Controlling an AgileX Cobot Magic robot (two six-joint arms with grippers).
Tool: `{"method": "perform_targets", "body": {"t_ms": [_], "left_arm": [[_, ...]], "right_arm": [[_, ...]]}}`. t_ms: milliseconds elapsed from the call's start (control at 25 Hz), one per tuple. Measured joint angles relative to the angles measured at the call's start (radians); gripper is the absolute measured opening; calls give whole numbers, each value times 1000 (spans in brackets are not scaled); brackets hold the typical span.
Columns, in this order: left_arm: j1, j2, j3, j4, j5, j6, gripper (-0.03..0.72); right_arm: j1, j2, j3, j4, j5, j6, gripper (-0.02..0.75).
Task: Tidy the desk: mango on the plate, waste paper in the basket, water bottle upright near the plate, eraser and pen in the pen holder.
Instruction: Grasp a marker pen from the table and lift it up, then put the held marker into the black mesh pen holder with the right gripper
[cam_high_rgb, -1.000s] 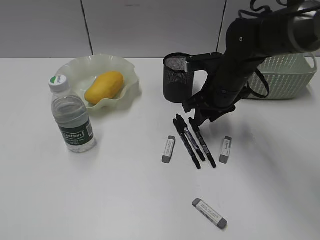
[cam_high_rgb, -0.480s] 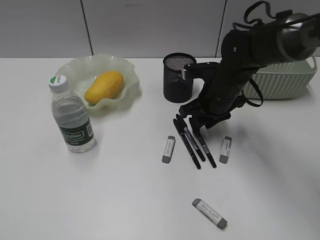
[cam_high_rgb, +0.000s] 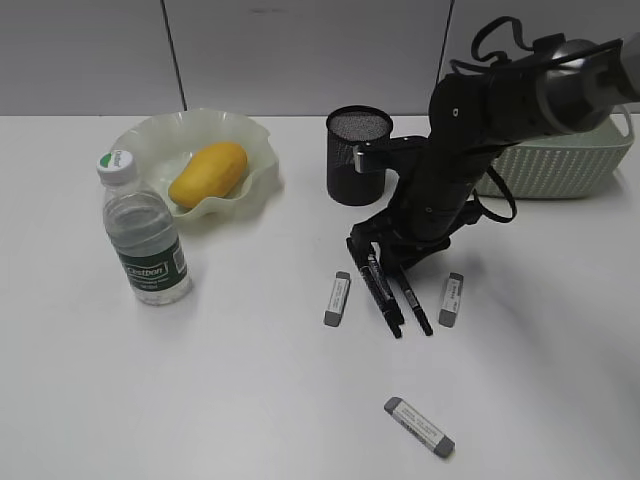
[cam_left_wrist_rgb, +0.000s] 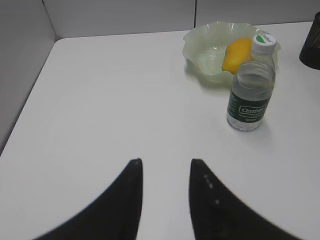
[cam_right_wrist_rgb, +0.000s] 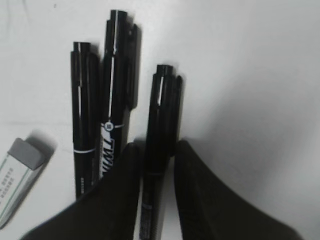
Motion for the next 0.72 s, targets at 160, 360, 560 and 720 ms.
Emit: {"method": "perform_targets", "body": {"t_ms": [160,360,560,720], "left_arm": [[0,0,0,0,0,0,238],[0,0,0,0,0,0,238],[0,0,0,0,0,0,238],[0,0,0,0,0,0,238]], "right_arm": [[1,6,-7,-16,1,25,143],[1,-17,-6,-57,9,29,105],[1,-196,15,-104,-22,30,102],[2,-379,83,-109,-319,30,102]]}}
